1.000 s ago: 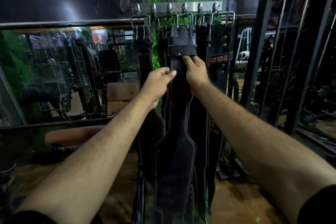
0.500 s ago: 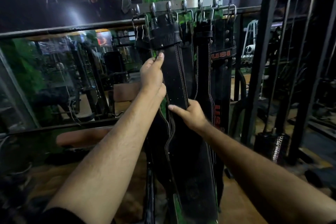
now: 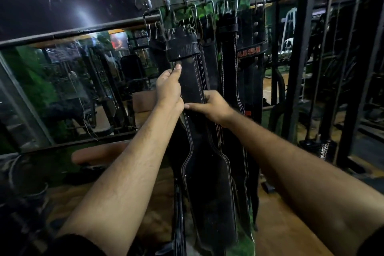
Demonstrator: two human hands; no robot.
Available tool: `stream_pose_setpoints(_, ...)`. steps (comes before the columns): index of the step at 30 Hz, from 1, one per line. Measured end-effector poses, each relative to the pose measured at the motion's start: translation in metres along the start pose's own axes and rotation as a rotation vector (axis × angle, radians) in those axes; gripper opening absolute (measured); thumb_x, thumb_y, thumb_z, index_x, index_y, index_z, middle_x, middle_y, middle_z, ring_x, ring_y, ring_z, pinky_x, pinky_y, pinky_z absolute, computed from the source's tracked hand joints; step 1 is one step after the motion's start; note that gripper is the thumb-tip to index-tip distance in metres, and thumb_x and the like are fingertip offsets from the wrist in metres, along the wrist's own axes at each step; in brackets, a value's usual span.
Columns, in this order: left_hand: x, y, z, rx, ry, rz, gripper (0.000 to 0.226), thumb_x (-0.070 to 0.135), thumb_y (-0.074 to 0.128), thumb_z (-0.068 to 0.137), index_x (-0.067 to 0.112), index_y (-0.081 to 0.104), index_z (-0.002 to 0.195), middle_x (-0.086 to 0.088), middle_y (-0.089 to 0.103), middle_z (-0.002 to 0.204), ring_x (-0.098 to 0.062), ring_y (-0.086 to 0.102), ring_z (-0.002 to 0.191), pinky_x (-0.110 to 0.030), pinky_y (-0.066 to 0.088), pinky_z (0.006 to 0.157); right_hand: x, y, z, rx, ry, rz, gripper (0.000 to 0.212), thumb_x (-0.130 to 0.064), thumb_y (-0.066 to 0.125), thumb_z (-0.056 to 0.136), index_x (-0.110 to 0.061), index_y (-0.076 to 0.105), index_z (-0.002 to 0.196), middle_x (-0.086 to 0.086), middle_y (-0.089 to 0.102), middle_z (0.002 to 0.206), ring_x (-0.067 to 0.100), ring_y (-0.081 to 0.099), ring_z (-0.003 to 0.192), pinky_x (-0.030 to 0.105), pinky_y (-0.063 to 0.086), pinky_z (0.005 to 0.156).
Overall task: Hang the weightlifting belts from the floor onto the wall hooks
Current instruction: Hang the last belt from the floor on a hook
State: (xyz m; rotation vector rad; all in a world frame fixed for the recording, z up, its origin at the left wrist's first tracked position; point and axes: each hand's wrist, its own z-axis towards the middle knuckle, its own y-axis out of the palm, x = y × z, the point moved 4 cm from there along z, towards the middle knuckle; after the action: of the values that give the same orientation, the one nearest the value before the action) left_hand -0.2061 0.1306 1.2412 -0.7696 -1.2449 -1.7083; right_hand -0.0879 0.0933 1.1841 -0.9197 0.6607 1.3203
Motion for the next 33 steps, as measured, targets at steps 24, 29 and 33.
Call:
stream_pose_setpoints(24, -0.013, 0.019, -0.039, -0.106, 0.081, 0.086, 0.019, 0.011, 0.048, 0.104, 0.007, 0.063, 0.093, -0.008, 0.077, 0.084, -0.017, 0.075, 0.08, -0.029, 0.06, 0.071, -0.047, -0.054, 0.021, 0.336, 0.019, 0.13, 0.036, -0.043, 0.067, 0.095, -0.011, 0.069, 0.112, 0.0, 0.072, 0.085, 0.008, 0.067, 0.067, 0.03, 0.055, 0.06)
stream_pose_setpoints(29, -0.019, 0.017, -0.029, -0.248, 0.061, 0.278, 0.02, 0.011, 0.051, 0.103, 0.016, 0.063, 0.088, 0.001, 0.072, 0.093, 0.002, 0.07, 0.083, -0.013, 0.053, 0.071, -0.074, -0.059, 0.057, 0.28, 0.057, 0.231, 0.023, -0.031, 0.069, 0.096, -0.008, 0.071, 0.1, 0.011, 0.078, 0.093, 0.027, 0.077, 0.085, 0.044, 0.063, 0.081)
stream_pose_setpoints(33, 0.018, 0.008, 0.006, -0.117, 0.21, 0.38, 0.04, 0.013, 0.064, 0.077, 0.019, 0.059, 0.116, -0.005, 0.069, 0.1, -0.018, 0.067, 0.095, -0.033, 0.054, 0.086, -0.073, -0.056, 0.073, 0.254, 0.032, 0.183, 0.009, -0.018, 0.063, 0.1, -0.009, 0.064, 0.102, 0.009, 0.073, 0.088, 0.017, 0.073, 0.069, 0.034, 0.062, 0.062)
